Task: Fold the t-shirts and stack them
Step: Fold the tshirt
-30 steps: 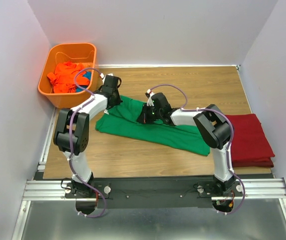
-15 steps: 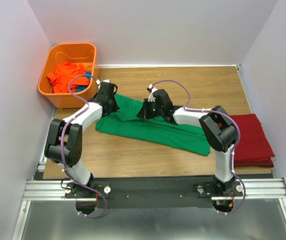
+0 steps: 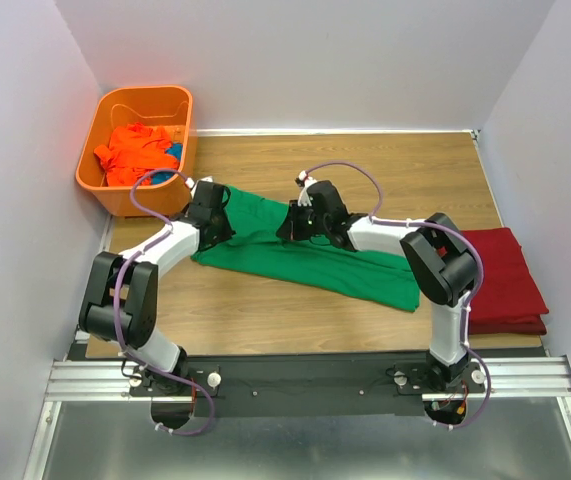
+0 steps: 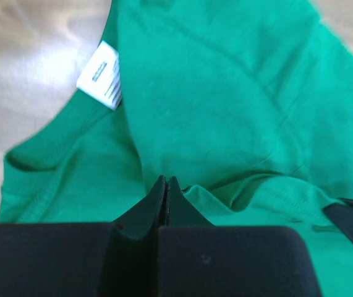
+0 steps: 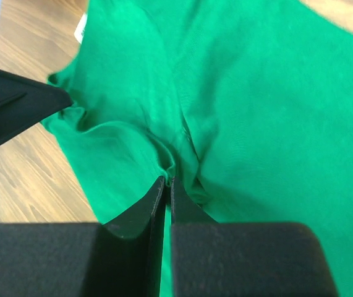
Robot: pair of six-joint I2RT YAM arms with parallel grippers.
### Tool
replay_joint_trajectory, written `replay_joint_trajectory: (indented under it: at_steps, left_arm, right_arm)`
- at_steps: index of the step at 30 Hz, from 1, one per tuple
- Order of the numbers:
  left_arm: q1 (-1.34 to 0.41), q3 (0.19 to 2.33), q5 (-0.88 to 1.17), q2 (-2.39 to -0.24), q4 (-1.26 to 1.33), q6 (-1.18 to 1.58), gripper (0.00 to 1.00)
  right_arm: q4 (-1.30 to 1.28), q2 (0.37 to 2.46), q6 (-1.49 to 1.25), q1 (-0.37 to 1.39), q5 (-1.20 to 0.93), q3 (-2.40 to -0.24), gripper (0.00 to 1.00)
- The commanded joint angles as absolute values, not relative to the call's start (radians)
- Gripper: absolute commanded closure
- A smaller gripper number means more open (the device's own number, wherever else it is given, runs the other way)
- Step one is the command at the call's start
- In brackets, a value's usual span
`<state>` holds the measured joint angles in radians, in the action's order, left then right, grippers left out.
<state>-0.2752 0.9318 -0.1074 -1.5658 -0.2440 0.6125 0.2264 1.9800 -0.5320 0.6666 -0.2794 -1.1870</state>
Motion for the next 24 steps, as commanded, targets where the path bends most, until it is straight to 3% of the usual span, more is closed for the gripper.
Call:
replay_joint_trajectory:
  at_steps: [1,9,15,24]
  left_arm:
    - [-0.276,0.891,-0.084,-1.516,-0.222,0.663,1.0]
    - [-0.267,0.847,-0.1,-1.497,-0.222,0.686,1.0]
    - [-0.253,0.835,-0.118,-1.47,-0.222,0.687,1.0]
    - [-0.242,0.824,-0.129,-1.459,-0.232,0.683,1.0]
  right_arm:
    - [0.196,1.959,-0.502,0.673,-0.273,-1.163,0.87]
    - [0.198,1.953,-0.499,0.673,-0.319,-1.134,0.84]
    - [0.198,1.93,-0.494,0.673,-0.357,-1.112,0.69]
    - [0.196,1.83,-0.509,0.673,-0.344,-1.051,0.68]
